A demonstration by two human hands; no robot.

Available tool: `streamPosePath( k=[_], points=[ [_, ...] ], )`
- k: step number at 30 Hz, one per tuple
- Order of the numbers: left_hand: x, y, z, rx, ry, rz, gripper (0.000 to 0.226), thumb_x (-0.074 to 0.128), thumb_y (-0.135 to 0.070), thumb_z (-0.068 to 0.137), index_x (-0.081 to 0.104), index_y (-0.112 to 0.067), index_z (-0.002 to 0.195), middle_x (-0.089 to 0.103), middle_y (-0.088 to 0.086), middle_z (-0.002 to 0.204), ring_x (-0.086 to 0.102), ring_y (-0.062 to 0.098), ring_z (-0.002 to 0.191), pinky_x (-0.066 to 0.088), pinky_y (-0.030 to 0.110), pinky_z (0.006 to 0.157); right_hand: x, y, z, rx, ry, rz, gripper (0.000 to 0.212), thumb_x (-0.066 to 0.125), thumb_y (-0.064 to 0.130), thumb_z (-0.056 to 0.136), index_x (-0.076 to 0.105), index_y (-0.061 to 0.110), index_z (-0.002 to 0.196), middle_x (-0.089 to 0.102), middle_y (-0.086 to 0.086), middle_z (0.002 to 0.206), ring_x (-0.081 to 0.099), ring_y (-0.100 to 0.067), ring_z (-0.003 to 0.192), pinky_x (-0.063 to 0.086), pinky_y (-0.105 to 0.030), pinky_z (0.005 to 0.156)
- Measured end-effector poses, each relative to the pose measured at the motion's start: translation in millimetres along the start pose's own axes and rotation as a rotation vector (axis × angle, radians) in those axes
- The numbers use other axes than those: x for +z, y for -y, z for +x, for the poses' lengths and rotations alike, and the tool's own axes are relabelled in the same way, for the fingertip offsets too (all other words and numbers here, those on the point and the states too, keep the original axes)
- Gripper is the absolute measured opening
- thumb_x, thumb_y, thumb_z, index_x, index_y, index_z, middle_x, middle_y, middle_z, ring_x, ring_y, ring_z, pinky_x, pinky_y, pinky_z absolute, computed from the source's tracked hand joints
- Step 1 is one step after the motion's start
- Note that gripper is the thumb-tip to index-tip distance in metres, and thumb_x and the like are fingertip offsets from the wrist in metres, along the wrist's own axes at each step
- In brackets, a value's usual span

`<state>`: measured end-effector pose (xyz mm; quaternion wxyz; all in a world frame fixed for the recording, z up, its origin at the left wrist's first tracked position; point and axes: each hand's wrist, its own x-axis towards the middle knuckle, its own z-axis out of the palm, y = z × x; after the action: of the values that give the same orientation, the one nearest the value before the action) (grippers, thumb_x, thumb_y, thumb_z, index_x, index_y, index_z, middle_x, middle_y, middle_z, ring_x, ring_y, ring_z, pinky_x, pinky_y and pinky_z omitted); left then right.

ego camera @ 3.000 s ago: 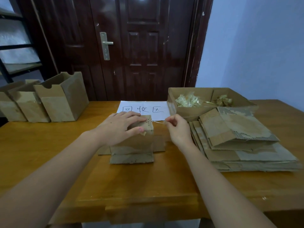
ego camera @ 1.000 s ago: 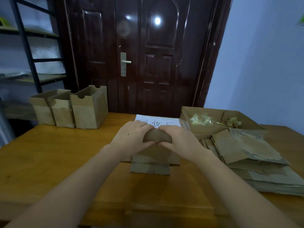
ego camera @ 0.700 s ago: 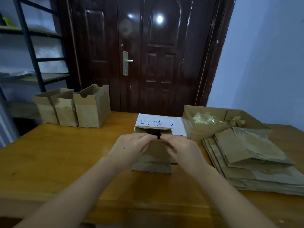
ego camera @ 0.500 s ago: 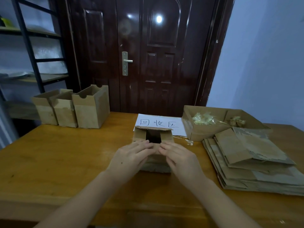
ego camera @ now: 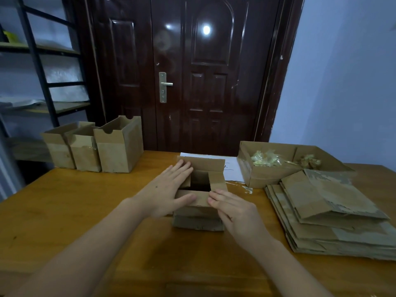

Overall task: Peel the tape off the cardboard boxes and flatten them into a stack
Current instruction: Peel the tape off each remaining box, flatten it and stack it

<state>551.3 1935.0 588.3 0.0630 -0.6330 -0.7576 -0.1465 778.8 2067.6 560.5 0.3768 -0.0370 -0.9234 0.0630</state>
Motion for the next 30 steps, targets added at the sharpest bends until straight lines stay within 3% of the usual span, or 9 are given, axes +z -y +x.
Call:
streamPosePath(
  k=[5, 8, 12, 16, 19, 22, 26, 30],
  points=[
    [0, 10, 12, -0.067, 0.140, -0.099, 0.119, 0.036, -0.098, 0.078, -0.016, -0.031, 0.162, -0.026, -0.020, 0.164, -0.026, -0.004, 0.147, -0.009, 0.028, 0.122, -3, -3, 1, -0.030, 0.030, -0.004, 0.038, 0.074, 0.002, 0.089, 0.072, 0.018, 0.124, 0.069, 0.003, 0.130, 0.060, -0.011, 0.128, 0.052, -0.038, 0.106],
    [3, 14, 16, -0.127, 0.170, -0.165, 0.129, 0.041, -0.103, 0.069, -0.010, -0.032, 0.163, -0.018, -0.020, 0.167, -0.009, 0.000, 0.151, 0.003, 0.033, 0.123, -13, -8, 12, 0.009, 0.164, -0.009, 0.037, 0.071, 0.024, 0.095, 0.068, 0.025, 0.131, 0.063, 0.010, 0.139, 0.052, -0.005, 0.134, 0.047, -0.036, 0.112],
    [5, 17, 20, -0.122, 0.167, -0.140, 0.131, 0.042, -0.104, 0.066, -0.003, -0.029, 0.164, -0.007, -0.015, 0.171, 0.006, 0.010, 0.155, 0.013, 0.030, 0.120, -22, -17, 46, 0.208, 0.367, 0.056, 0.081, 0.050, 0.081, 0.086, 0.034, 0.041, 0.155, 0.026, 0.024, 0.163, 0.017, 0.004, 0.150, 0.021, -0.031, 0.121],
    [3, 17, 21, -0.113, 0.178, -0.125, 0.131, 0.040, -0.105, 0.064, 0.001, -0.029, 0.164, 0.000, -0.013, 0.171, 0.012, 0.011, 0.154, 0.018, 0.029, 0.118, -9, -23, 80, 0.304, 0.591, 0.048, 0.122, 0.053, 0.097, 0.067, 0.005, 0.037, 0.162, -0.005, 0.022, 0.168, -0.006, -0.001, 0.154, 0.012, -0.037, 0.123],
    [3, 19, 19, -0.091, 0.175, -0.092, 0.127, 0.041, -0.103, 0.069, 0.003, -0.028, 0.164, 0.001, -0.012, 0.171, 0.014, 0.010, 0.153, 0.017, 0.026, 0.116, 4, -31, 85, 0.364, 0.710, 0.045, 0.136, 0.053, 0.100, 0.061, -0.003, 0.029, 0.163, -0.012, 0.015, 0.169, -0.008, -0.009, 0.156, 0.013, -0.046, 0.127],
    [-1, 19, 18, -0.055, 0.170, -0.012, 0.119, 0.037, -0.101, 0.074, 0.009, -0.028, 0.164, 0.006, -0.010, 0.171, 0.016, 0.011, 0.153, 0.015, 0.024, 0.116, 13, -36, 81, 0.363, 0.713, 0.023, 0.138, 0.046, 0.105, 0.058, -0.002, 0.030, 0.162, -0.014, 0.017, 0.168, -0.010, -0.008, 0.155, 0.013, -0.045, 0.125],
    [-6, 6, 20, 0.236, 0.065, 0.214, 0.082, 0.023, -0.082, 0.097, 0.040, -0.025, 0.153, 0.037, -0.003, 0.163, 0.025, 0.011, 0.152, 0.003, 0.027, 0.121, 15, -40, 78, 0.355, 0.691, 0.026, 0.135, 0.045, 0.105, 0.059, -0.005, 0.033, 0.162, -0.017, 0.018, 0.167, -0.015, -0.005, 0.153, 0.010, -0.044, 0.124],
    [-7, -1, 9, 0.338, 0.025, 0.307, 0.064, 0.021, -0.068, 0.105, 0.058, -0.027, 0.135, 0.061, -0.005, 0.141, 0.047, 0.011, 0.139, 0.011, 0.028, 0.122, 14, -38, 78, 0.349, 0.706, 0.019, 0.136, 0.043, 0.106, 0.058, -0.003, 0.032, 0.162, -0.020, 0.017, 0.167, -0.017, -0.006, 0.153, 0.008, -0.044, 0.125]
  ],
)
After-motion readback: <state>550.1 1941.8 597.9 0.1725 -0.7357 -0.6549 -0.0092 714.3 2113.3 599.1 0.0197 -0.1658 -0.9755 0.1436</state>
